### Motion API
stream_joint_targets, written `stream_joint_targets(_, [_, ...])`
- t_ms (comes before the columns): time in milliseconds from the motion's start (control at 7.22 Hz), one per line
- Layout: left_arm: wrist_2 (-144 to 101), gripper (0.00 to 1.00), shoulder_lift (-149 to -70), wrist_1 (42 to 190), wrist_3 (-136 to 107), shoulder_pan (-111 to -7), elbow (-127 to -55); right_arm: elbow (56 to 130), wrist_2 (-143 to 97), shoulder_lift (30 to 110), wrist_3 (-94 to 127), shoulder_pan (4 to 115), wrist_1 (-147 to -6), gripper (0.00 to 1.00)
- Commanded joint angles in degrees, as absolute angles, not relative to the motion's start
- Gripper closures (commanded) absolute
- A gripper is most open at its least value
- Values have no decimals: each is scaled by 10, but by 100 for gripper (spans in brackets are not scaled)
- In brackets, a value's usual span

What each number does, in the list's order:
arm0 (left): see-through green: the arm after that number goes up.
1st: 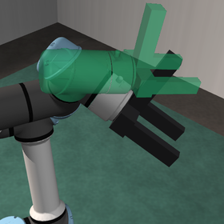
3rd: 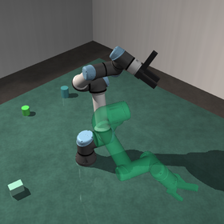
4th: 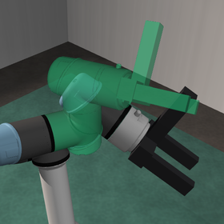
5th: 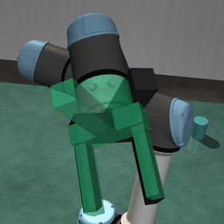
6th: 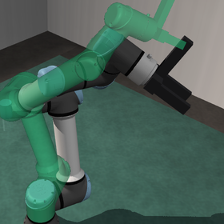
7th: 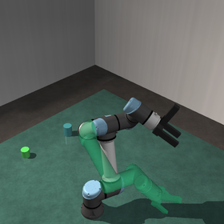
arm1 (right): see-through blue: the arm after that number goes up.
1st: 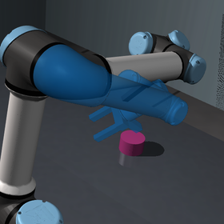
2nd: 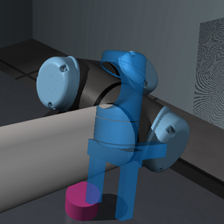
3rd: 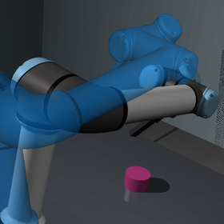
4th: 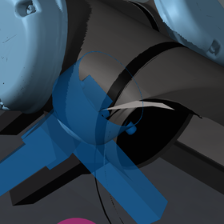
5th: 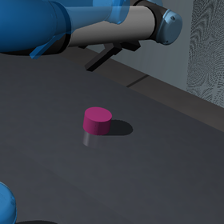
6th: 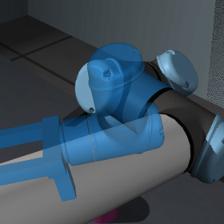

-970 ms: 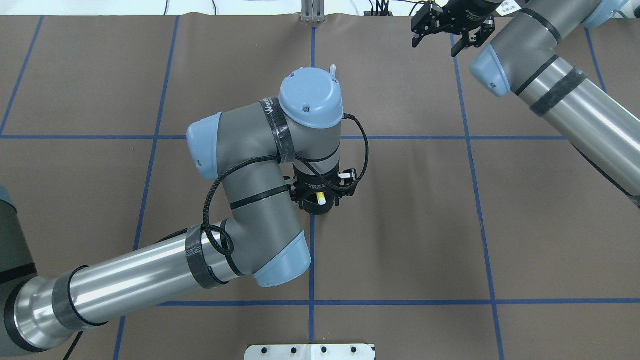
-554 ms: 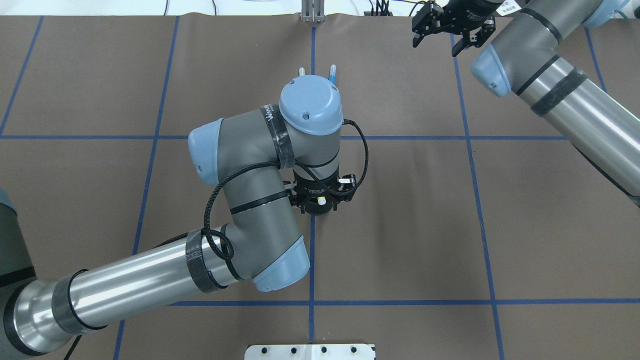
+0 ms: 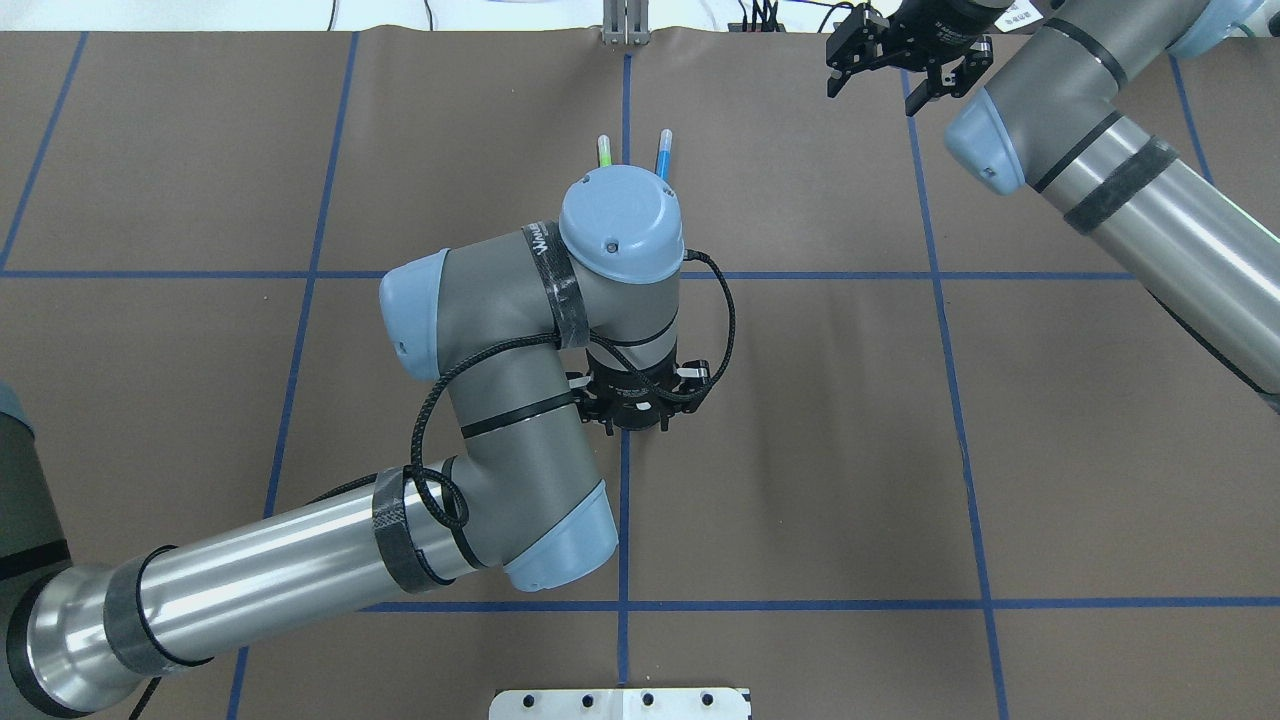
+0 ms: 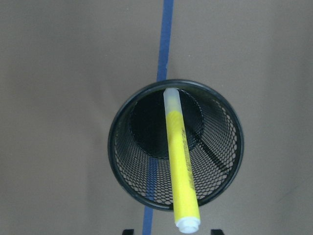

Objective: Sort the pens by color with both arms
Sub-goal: 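Close the left gripper on the yellow highlighter in the cup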

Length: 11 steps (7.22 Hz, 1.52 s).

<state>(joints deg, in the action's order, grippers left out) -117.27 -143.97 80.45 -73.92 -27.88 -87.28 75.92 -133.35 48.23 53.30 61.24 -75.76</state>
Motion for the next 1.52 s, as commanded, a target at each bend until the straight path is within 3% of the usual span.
stream_joint_targets(0, [-1172,41,-1441,812,-740,-279,-871,759,-1333,483,533,613,-758,0])
stream_joint_targets(554, [-1172,51,-1442,813,-741,-279,-871,758,-1333,484,533,613,-758,0])
stream_joint_targets(1386, [-1159,55,-1443,814,-740,-279,-869,758,-1333,490,532,613,-754,0])
